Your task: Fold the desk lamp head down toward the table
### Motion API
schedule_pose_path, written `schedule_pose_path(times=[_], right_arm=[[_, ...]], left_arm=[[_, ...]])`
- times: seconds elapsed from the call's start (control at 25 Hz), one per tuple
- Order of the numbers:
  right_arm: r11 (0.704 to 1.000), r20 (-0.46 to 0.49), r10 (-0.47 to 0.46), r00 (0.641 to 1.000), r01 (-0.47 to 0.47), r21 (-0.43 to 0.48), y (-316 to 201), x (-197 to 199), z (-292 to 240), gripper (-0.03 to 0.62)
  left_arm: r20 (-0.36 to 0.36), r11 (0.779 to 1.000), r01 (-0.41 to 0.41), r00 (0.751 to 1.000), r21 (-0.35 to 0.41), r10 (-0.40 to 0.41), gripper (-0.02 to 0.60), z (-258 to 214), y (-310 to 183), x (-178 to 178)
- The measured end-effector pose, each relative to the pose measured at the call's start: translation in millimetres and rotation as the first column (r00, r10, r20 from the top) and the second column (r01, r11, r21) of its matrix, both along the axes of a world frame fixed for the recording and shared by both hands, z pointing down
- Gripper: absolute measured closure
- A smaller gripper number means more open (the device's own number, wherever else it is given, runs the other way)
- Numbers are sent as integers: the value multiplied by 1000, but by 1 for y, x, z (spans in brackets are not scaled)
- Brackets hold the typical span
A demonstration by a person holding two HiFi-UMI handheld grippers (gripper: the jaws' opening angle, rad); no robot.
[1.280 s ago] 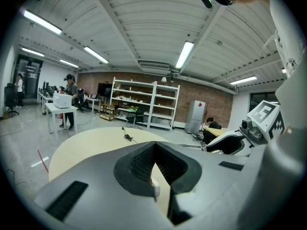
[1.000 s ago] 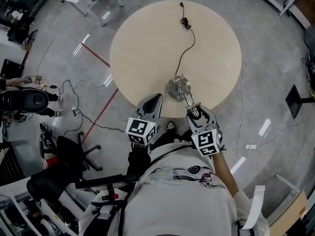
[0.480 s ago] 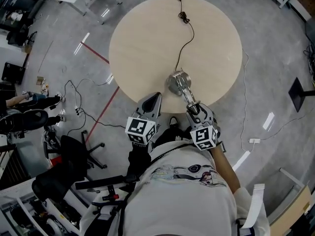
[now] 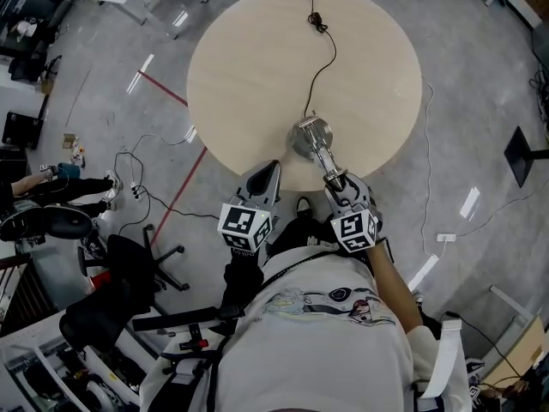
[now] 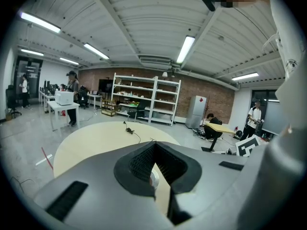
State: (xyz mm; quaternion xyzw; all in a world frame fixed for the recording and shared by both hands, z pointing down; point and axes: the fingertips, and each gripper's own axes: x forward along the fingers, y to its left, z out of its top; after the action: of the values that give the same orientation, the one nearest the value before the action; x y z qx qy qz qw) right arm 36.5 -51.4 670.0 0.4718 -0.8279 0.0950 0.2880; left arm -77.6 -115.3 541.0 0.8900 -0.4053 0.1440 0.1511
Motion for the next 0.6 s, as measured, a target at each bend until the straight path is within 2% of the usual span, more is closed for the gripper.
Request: schedule_pose_path(times=[0.6], right_arm=[[998,16,17,1000,-16,-63,-2,-1,24,390]], left_arm=[[13,999,32,999,-9,-32,580,2,13,-16]])
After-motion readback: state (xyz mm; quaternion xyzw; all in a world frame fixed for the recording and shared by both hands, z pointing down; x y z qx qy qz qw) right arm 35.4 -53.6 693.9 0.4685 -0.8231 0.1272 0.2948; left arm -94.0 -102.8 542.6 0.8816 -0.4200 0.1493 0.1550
